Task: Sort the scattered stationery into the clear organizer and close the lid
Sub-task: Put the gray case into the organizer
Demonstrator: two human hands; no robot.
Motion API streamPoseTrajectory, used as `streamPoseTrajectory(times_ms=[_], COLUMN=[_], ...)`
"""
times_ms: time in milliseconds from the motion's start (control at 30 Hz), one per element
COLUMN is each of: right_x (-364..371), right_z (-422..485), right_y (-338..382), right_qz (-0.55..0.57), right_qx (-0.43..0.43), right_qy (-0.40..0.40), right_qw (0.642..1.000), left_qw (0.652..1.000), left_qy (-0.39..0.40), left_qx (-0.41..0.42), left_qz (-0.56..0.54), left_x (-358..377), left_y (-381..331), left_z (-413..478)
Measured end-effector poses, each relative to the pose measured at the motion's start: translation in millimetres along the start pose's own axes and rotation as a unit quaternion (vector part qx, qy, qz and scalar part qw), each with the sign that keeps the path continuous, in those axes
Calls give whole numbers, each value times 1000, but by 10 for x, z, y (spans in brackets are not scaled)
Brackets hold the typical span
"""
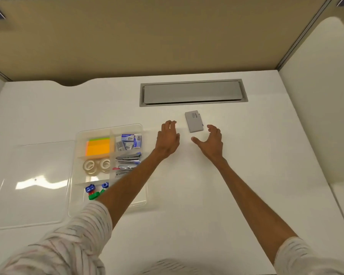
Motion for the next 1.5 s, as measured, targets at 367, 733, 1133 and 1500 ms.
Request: streamPoseTrajectory(times_ms=[367, 733, 1133, 1500], right_x=[176, 202, 209, -124], right_z=[438, 534, 133, -285], right_y=[-70, -90, -33, 397], right_qz=[-47, -80, 71, 117], right_qx=[53, 16, -41, -114], right_qy=[-28, -88, -45, -26], right_qw=[997, 993, 996, 986], left_qw=[995, 990, 966, 940], left_qy=[97, 137, 89, 91], left_qx=[-4, 23, -36, -14], left_qz=[31, 31, -241, -329], left_x=[100, 367, 193, -303], left_y=[-26, -107, 61, -96], left_z=[803, 1119, 587, 63])
Point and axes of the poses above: each hand's wrist, its own z-axis towards the middle knuckle, its own x-axis out of the palm, y = z × x, the point moved 10 cm from there along z, towards the middle knuckle, and after that the axes turned 7 degrees about y, right-handed, at the moved point
